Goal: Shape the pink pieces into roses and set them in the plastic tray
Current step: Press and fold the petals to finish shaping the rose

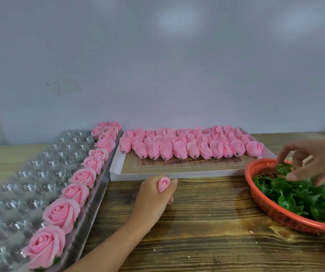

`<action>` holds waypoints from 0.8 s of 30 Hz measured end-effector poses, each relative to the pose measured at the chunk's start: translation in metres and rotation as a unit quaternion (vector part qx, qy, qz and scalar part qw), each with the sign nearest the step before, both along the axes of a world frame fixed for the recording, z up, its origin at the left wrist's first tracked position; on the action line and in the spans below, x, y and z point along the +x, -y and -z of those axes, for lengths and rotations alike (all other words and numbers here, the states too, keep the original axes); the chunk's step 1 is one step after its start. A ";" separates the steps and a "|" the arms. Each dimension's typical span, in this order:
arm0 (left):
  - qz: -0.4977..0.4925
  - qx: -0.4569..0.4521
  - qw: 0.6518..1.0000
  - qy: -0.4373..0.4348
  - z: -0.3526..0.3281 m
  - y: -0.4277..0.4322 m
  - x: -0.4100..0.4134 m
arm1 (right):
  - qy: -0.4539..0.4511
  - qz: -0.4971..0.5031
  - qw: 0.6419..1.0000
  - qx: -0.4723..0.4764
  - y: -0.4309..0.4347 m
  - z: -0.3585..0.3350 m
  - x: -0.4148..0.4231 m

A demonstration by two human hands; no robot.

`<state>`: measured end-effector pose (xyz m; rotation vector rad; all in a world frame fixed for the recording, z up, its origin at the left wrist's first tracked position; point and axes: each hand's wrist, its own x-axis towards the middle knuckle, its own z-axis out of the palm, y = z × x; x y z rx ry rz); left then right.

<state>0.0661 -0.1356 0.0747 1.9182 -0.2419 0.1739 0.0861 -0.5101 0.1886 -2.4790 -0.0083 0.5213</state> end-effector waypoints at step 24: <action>-0.061 -0.150 0.986 0.042 -0.006 -0.003 -0.003 | 0.283 -0.165 0.944 -0.025 -0.183 0.021 -0.035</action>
